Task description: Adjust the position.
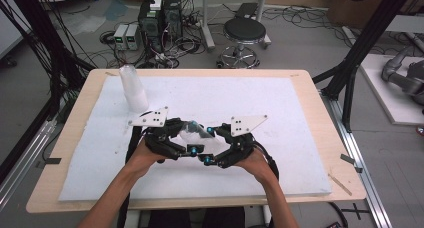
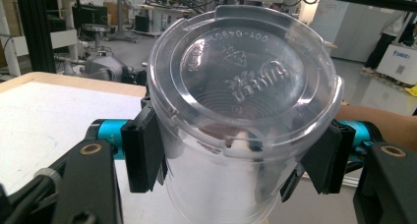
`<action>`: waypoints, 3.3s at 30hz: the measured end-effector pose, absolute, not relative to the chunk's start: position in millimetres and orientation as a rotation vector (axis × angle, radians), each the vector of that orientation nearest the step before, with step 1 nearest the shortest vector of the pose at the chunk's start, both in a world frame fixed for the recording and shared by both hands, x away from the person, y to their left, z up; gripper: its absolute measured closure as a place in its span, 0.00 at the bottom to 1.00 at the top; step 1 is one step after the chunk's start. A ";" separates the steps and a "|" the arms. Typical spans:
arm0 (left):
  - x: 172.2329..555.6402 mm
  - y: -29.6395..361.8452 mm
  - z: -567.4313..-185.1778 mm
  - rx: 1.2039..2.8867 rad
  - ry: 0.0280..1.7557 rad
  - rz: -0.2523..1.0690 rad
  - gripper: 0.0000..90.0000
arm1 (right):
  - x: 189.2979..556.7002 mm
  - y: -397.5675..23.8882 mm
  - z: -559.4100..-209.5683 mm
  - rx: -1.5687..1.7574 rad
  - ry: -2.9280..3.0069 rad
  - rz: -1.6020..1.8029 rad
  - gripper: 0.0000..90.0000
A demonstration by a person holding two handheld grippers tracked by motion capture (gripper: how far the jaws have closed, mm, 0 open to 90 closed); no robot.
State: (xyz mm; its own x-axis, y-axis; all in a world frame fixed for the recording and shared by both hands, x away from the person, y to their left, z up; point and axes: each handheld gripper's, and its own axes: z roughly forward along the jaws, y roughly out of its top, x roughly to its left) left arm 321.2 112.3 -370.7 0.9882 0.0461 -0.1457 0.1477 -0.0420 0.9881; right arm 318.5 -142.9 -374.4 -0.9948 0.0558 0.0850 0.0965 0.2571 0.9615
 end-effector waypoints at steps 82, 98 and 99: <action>329.1 83.3 -336.6 2.503 0.075 -0.049 0.19 | 321.9 -121.7 -332.9 -0.081 -3.083 -0.695 0.36; 330.1 74.6 -340.0 2.519 0.042 -0.071 0.28 | 321.9 -117.3 -335.4 -0.057 -3.089 -0.652 0.36; 330.4 74.2 -340.0 2.521 0.036 -0.072 0.29 | 321.8 -117.3 -335.4 -0.060 -3.091 -0.644 0.36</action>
